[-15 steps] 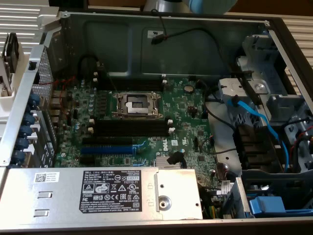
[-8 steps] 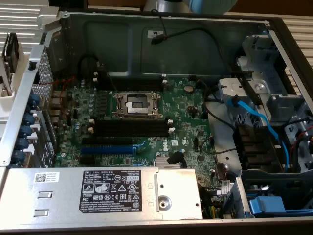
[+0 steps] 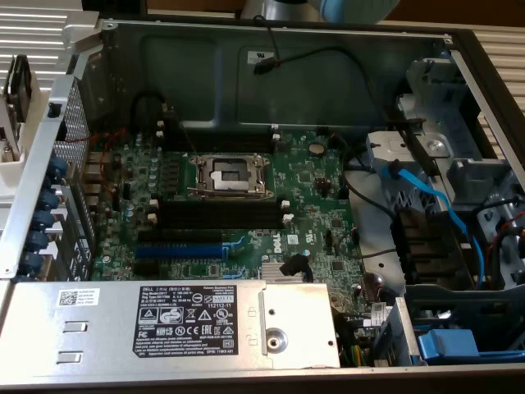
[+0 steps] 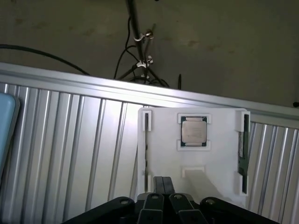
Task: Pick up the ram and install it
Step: 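Pick up the ram and move it above insertion slot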
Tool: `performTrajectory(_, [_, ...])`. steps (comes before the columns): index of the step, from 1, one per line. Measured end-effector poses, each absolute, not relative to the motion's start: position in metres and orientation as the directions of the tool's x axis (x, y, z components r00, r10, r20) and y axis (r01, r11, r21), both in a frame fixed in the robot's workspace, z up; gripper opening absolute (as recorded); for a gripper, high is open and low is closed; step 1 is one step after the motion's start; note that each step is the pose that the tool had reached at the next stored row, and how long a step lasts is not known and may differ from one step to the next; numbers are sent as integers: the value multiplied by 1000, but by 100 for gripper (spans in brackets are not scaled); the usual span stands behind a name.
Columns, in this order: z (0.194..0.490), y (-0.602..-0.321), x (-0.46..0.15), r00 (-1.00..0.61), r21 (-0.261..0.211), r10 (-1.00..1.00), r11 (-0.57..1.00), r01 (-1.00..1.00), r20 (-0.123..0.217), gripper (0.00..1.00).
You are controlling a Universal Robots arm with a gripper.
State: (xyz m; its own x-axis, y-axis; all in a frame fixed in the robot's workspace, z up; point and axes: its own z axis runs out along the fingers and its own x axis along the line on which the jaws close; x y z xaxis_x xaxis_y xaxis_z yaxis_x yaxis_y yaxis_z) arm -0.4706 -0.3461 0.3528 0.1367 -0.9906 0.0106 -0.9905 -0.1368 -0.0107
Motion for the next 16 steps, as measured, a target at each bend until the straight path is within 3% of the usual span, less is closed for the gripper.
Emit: performTrajectory(16, [326,-352,-460,175,-11,-985,-175,-985,11,10])
